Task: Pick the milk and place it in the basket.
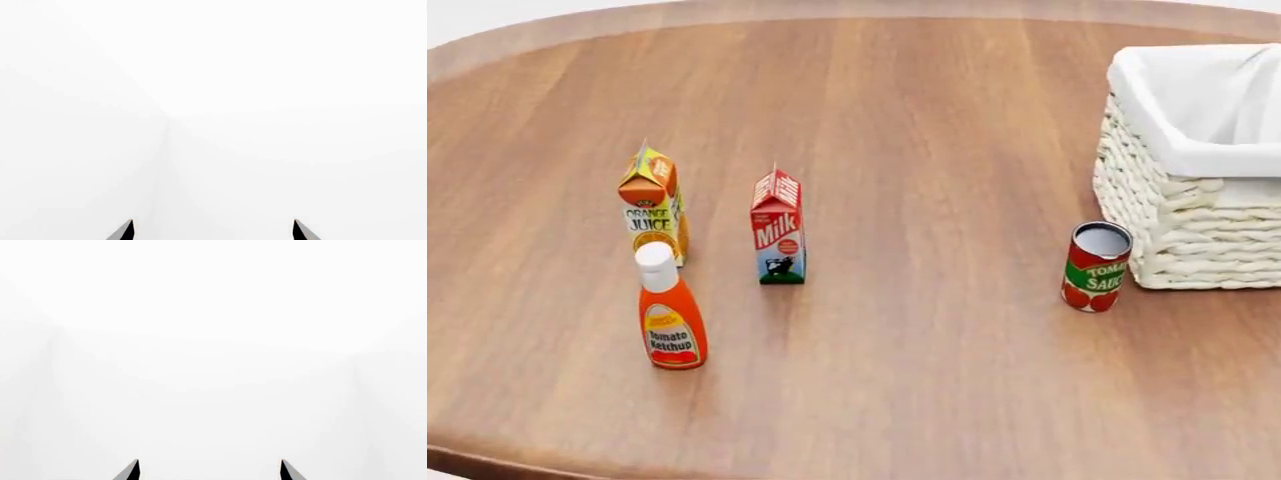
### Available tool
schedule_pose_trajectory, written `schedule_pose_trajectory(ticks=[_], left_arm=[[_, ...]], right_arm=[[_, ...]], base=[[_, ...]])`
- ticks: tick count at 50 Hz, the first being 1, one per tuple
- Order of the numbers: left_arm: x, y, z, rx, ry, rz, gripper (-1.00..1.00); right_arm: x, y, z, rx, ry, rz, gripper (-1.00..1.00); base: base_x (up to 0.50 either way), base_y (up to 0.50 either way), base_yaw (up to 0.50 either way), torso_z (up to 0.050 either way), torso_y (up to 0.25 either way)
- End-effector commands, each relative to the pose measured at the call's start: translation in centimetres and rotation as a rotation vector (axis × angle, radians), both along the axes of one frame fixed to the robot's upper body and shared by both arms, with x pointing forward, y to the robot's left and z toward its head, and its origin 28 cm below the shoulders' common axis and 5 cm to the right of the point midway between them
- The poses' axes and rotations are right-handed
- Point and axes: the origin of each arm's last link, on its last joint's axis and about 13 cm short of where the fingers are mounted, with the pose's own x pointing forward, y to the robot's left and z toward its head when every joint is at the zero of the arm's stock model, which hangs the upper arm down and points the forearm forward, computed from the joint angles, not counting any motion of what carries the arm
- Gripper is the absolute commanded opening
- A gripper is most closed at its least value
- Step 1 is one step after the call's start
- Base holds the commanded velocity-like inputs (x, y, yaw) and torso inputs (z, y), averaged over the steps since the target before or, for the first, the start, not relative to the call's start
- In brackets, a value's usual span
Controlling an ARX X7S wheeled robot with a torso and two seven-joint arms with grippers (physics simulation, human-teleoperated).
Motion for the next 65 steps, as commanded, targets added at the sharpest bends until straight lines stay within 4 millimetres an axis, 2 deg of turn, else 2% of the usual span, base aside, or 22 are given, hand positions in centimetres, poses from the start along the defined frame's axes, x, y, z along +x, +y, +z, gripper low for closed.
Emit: schedule_pose_trajectory(ticks=[1,65], left_arm=[[-0.35,-0.04,-0.12,0.022,-0.01,0.011,1.0],[-0.38,0.11,-0.1,0.017,-0.011,0.017,1.0]], right_arm=[[-0.02,0.32,-0.3,-0.023,-0.017,0.02,1.0],[-0.24,0.54,-0.91,-0.093,-0.01,0.046,1.0]], base=[[0.0,0.0,0.0,0.0,0.0],[0.48,0.0,0.0,0.0,0.001]])
